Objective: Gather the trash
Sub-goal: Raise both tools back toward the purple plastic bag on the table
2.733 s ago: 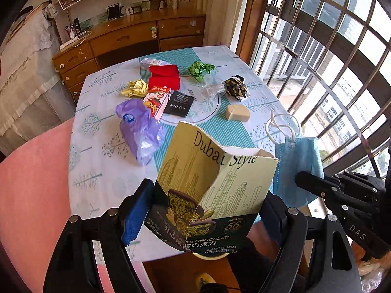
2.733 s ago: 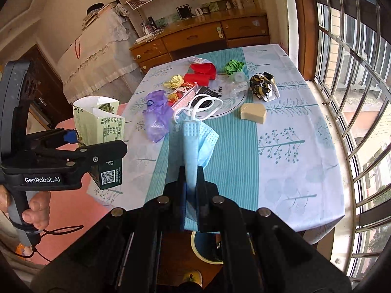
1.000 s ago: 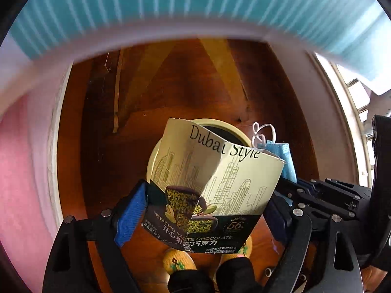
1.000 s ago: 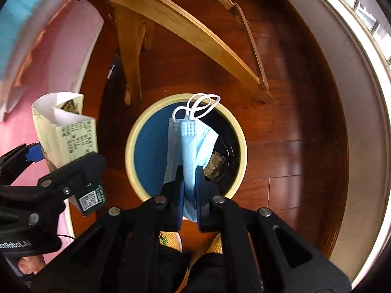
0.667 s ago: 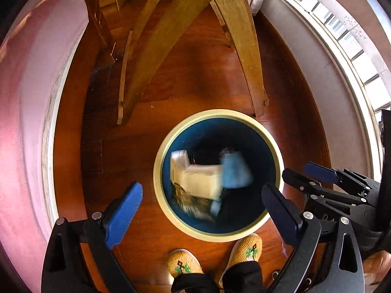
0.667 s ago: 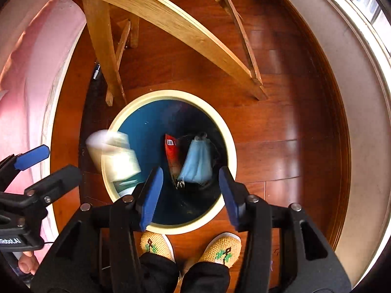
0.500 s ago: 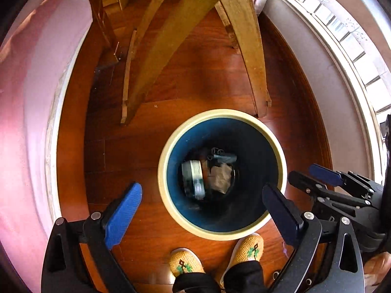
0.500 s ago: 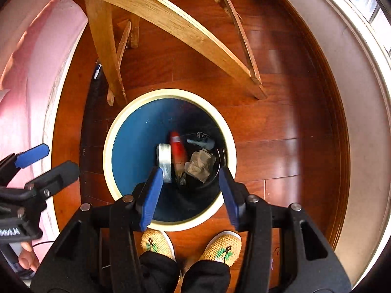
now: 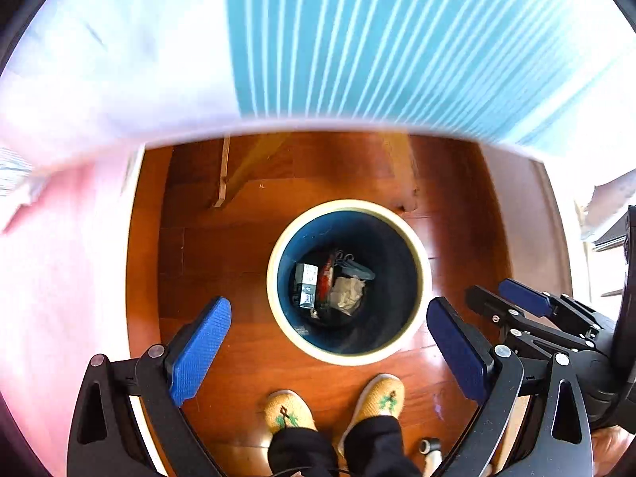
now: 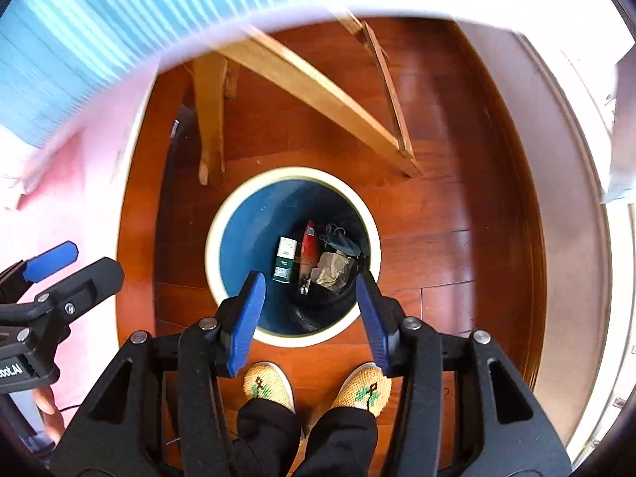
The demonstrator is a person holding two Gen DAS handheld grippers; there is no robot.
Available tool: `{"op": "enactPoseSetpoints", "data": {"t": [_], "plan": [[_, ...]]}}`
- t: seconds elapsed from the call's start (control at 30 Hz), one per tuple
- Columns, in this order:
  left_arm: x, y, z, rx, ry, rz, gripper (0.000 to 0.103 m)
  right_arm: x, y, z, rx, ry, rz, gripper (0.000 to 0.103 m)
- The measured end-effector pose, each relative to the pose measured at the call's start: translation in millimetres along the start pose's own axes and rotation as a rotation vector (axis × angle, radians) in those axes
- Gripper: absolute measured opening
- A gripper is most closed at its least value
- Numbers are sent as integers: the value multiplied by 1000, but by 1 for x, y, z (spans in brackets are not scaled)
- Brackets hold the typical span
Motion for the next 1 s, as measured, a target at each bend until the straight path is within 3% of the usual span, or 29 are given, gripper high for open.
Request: {"op": "enactPoseSetpoints", "data": {"t": [0.23,0.47,0.83,1.0], "plan": [[-105,-16,16,5,-77,-35,100,-100,18,10,0,-49,40,45],[-220,-31,44,12,-179,-10,100,-207,36,26,-39,-124,91,45],[-381,-51,102,-31,-337,31,100,-368,65,69,-155,-326,196,45],[-427,-48,130,-89,-390,66,100,-421,77,85,-223,-417,235,45]]}}
Point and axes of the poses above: each gripper's, at about its wrist camera, not at the fingertips, and x roughly the way its jaws point, y to its left, z to its top, the point moved 4 cm from there along x, roughly the way its jaws point, and after that the axes turned 9 degrees about x, right-handed, at the moved point
